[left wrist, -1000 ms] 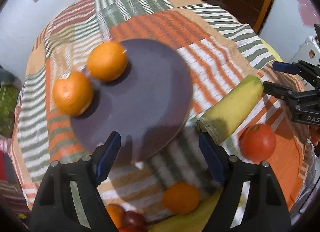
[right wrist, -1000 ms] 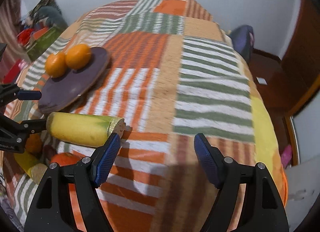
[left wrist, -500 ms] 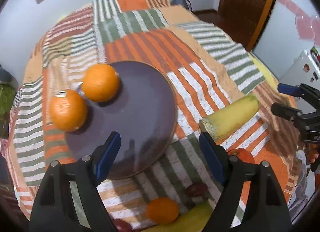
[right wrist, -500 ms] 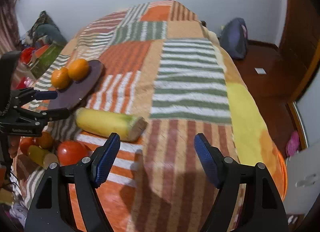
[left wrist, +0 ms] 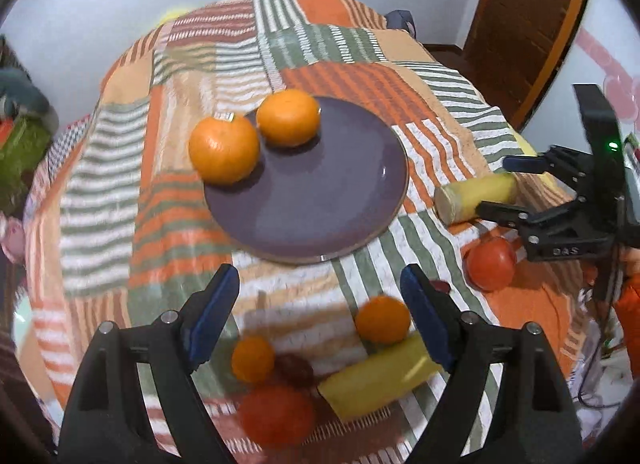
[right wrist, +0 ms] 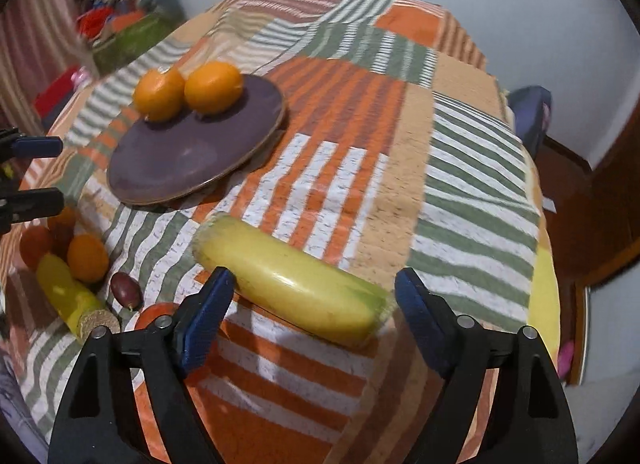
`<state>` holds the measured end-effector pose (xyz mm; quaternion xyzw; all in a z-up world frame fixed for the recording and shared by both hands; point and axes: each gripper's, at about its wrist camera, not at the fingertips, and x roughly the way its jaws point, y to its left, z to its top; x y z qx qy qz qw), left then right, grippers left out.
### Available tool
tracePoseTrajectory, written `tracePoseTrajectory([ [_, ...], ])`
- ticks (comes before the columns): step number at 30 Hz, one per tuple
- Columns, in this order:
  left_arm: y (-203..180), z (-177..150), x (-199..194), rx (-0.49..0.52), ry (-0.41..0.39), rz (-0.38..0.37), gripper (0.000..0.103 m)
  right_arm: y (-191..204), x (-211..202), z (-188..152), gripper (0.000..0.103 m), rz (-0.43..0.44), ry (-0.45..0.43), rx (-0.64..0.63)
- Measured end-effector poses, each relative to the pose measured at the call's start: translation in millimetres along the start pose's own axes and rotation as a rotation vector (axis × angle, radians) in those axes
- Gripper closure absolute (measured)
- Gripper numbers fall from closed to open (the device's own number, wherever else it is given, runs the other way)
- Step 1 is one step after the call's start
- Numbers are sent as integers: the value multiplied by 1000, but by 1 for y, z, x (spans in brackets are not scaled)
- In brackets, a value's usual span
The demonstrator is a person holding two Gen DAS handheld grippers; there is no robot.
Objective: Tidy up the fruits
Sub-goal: 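Grasp a yellow cylinder with the left tool while the right tool grasps another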
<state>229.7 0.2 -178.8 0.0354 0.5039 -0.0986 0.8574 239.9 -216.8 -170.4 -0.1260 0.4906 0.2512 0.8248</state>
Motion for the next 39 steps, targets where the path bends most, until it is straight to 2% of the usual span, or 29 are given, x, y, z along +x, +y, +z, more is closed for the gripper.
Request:
tracePoseTrajectory([
  [3,2,-10,-1,-30,12,-31,19,6,8,6,21,20,32,-58],
  [7,-8,-20,0,-20,22,-53,19,13,21,12,22,17,71,-104],
  [12,-24,-33,4,10,50,-97,18,5,25,15,32,20,47,-27],
  [17,-34,-43,12,57,86,-111,18,-3,13,7,54,-16,24,12],
  [21,-39,-49,19,74,110,-132,17,-12,2,-7,59,-26,19,60],
  [23,-40,-50,25,80,126,-136,13,-13,-5,-17,63,-35,15,77],
  [25,-43,-51,31,103,135,-133,10,-13,-13,-27,64,-37,12,100],
  [31,-54,-47,45,153,160,-149,10,-14,-30,-53,64,-38,8,168],
  [39,-53,-37,50,92,156,-185,31,-2,-46,-84,66,-26,5,241],
])
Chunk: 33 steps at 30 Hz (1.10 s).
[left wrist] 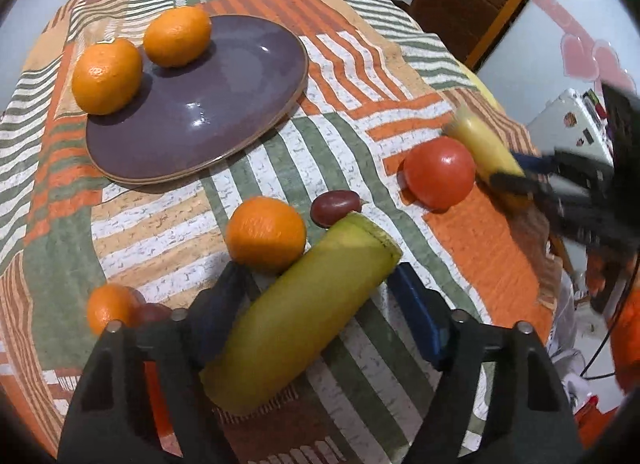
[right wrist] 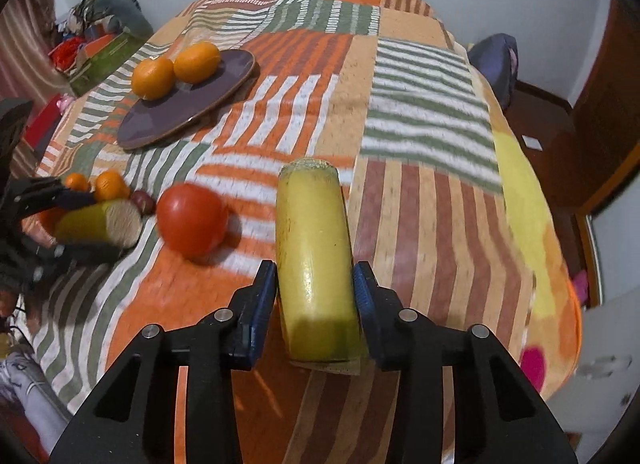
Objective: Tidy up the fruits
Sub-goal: 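Grasp a yellow cylinder with the left tool while the right tool grasps another, then lift the left tool's yellow cylinder upright toward the plate while the right tool carries its own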
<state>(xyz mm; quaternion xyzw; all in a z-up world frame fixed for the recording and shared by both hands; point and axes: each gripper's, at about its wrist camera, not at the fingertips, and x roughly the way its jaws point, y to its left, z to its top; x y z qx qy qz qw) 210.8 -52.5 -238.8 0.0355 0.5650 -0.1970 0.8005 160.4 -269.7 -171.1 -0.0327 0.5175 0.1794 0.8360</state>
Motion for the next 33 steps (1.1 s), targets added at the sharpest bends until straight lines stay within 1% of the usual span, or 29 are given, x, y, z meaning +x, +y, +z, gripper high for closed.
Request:
tracePoseTrajectory([
  [1,0,0,-2,-3,-6,5,35,1,-2,-3,67,5,-1,8],
  [2,0,-1,-5,-6,-11,7,37,3,-5,-7,67,14,0,16],
  [4,1,-4,-12,-6,-17,16,46,5,-9,-11,67,20,5,13],
  [7,2,-7,-20,-2,-26,1,55,8,-9,-10,67,15,13,-2],
  [8,2,-9,-22,-1,-27,-5,56,8,-7,-8,65,21,17,-8],
  [11,1,-8,-20,-1,-20,-6,56,8,-2,-2,65,18,13,-23],
  [15,-2,-4,-12,10,9,-7,50,9,8,6,65,9,15,-39],
  [19,-11,0,3,58,40,27,46,7,19,12,65,16,24,-28],
  [22,-15,6,9,73,32,27,46,9,25,12,65,4,21,-29],
  [23,-16,9,11,69,27,24,46,9,24,11,67,-3,12,-28],
  [26,-18,11,11,69,6,28,49,6,21,10,67,6,-3,-12],
  [29,-17,10,6,59,-16,30,50,5,16,10,67,4,-17,-7],
  [33,-10,12,-14,29,-61,31,57,4,5,14,67,-3,-59,0],
])
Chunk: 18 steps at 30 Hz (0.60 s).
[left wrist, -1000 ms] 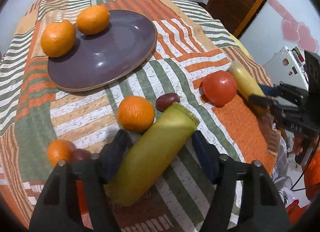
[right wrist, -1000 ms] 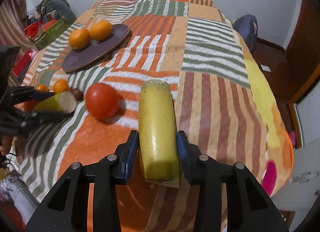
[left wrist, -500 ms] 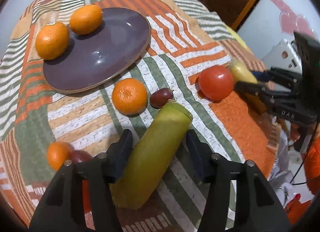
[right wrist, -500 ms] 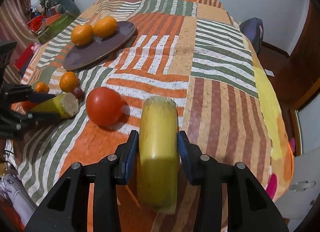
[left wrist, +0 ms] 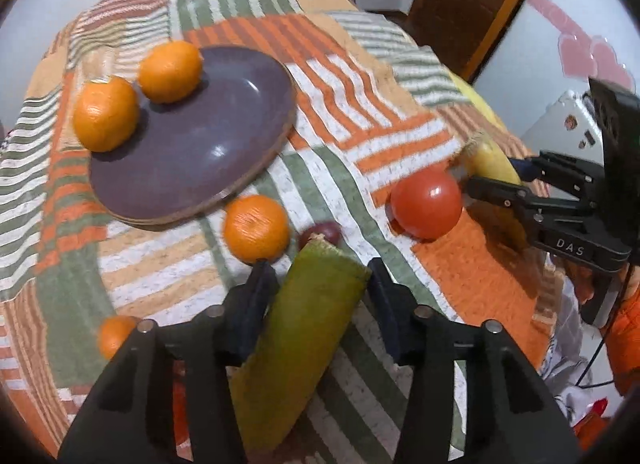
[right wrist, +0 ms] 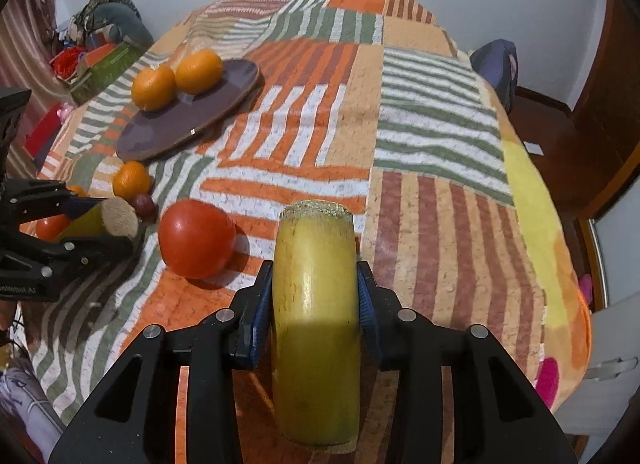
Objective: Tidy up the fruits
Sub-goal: 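Lift the left tool's yellow cylinder upright toward the plate while the right tool carries its own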
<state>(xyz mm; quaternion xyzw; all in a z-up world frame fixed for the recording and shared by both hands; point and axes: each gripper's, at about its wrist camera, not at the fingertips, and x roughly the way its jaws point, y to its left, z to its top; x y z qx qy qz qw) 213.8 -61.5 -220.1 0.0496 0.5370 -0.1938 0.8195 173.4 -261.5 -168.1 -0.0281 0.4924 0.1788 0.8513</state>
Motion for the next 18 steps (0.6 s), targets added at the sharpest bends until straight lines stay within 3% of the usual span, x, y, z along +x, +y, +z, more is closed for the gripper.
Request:
tracePoseTrajectory([
  [6,16,3,-39,-33,-90,29,65,3,-21,13,68,-11,-76,-2],
  [18,32,-5,-95,-75,-230,54,68,24,-43,40,68,-16,-170,-52],
])
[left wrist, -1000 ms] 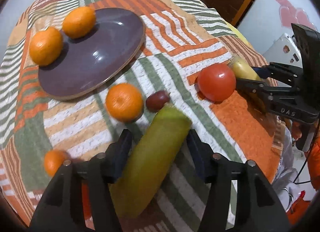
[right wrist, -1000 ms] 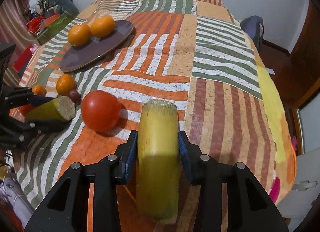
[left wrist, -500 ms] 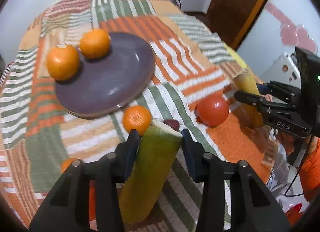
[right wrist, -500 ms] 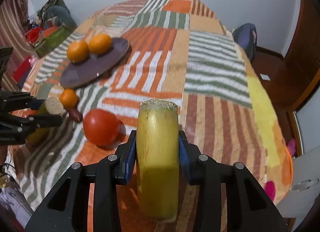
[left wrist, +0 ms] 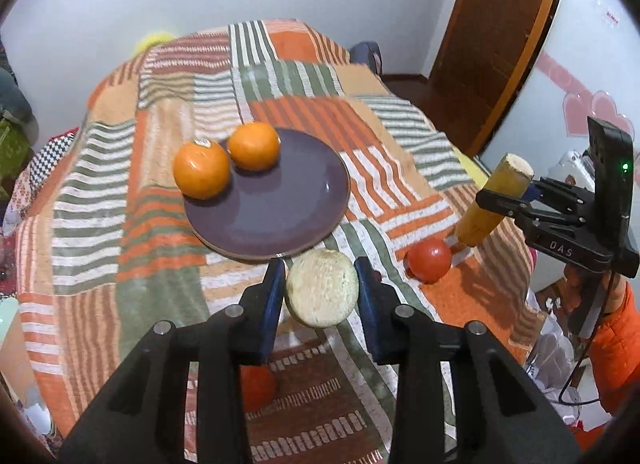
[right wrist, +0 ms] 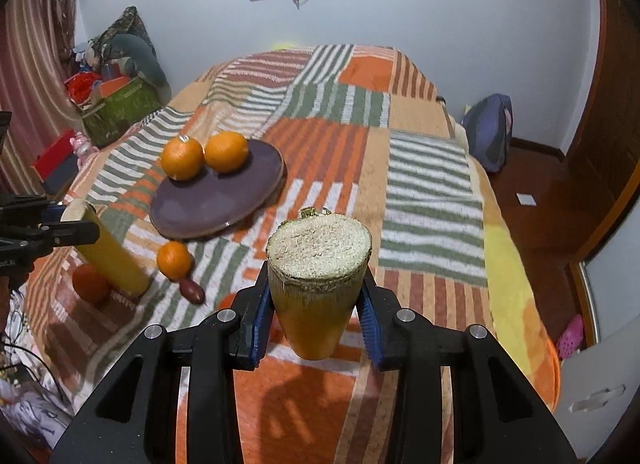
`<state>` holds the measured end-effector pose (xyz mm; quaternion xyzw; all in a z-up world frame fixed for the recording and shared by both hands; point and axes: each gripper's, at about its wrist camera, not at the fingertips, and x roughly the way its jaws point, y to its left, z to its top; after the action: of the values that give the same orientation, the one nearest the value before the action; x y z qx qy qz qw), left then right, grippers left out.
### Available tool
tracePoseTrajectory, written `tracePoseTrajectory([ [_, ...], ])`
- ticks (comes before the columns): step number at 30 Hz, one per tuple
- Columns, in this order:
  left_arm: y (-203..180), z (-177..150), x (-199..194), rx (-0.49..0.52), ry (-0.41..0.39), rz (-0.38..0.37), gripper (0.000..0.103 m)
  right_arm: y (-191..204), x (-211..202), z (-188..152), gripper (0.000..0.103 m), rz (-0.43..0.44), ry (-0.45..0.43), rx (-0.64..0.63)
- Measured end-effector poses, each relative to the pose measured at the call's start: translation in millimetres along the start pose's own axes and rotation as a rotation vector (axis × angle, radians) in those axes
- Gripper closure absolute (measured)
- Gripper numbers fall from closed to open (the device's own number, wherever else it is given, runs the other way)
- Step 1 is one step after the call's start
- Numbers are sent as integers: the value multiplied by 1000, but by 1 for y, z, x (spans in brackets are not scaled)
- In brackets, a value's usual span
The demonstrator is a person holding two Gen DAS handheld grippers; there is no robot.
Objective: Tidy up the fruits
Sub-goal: 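Lift the left tool's yellow cylinder upright toward the plate while the right tool carries its own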
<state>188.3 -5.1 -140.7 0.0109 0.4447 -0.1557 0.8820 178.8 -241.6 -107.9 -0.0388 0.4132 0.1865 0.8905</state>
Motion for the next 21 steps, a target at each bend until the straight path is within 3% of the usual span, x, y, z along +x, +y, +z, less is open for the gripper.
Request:
tracePoseTrajectory([
  [11,14,30,-11,-20,-93,23,69,15,6,26,68,38,-51,-16],
  [21,25,52,8,-31,-110,33,69,46,35,50,68,86,-50,-76],
])
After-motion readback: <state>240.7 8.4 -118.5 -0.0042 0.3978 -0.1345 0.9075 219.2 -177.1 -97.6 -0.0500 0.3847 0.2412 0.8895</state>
